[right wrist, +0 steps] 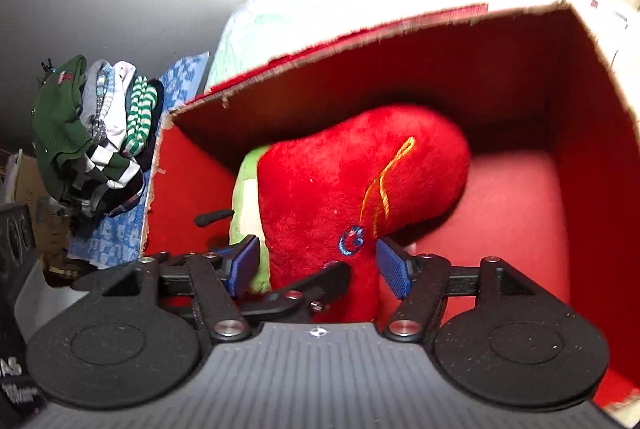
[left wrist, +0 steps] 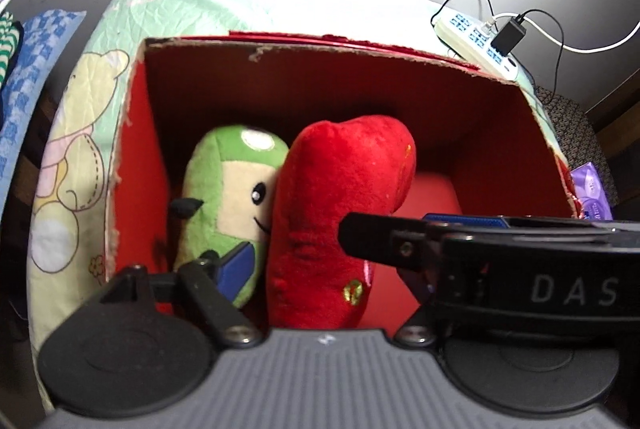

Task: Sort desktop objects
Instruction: 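Open the right gripper to release the red pillow and withdraw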

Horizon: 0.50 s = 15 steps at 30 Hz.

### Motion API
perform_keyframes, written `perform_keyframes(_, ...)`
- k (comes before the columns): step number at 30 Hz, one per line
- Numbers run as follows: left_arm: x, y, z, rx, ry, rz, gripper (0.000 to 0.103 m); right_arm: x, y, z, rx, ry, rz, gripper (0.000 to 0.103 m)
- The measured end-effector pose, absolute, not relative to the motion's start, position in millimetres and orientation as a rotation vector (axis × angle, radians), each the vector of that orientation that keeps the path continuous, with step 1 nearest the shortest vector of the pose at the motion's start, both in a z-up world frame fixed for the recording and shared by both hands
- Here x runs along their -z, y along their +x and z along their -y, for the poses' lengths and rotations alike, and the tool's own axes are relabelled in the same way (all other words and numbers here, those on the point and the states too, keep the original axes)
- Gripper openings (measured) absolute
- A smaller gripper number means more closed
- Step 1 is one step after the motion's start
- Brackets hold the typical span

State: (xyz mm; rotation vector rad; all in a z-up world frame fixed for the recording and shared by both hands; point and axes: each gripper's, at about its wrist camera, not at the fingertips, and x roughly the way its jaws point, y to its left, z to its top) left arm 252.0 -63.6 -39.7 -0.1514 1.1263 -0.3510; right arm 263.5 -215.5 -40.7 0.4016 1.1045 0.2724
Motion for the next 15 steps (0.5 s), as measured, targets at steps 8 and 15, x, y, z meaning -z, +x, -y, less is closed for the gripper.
perform_keyframes(8, 11, 221, 68, 0.340, -0.089, -0.994, 0.096, 19, 234, 223, -0.257, 0.406, -0.983, 0.068)
perform_keyframes(15, -7, 195, 70, 0.267, -0.031, -0.920, 0.097, 8, 208, 229, -0.167, 0.393, -0.917, 0.070)
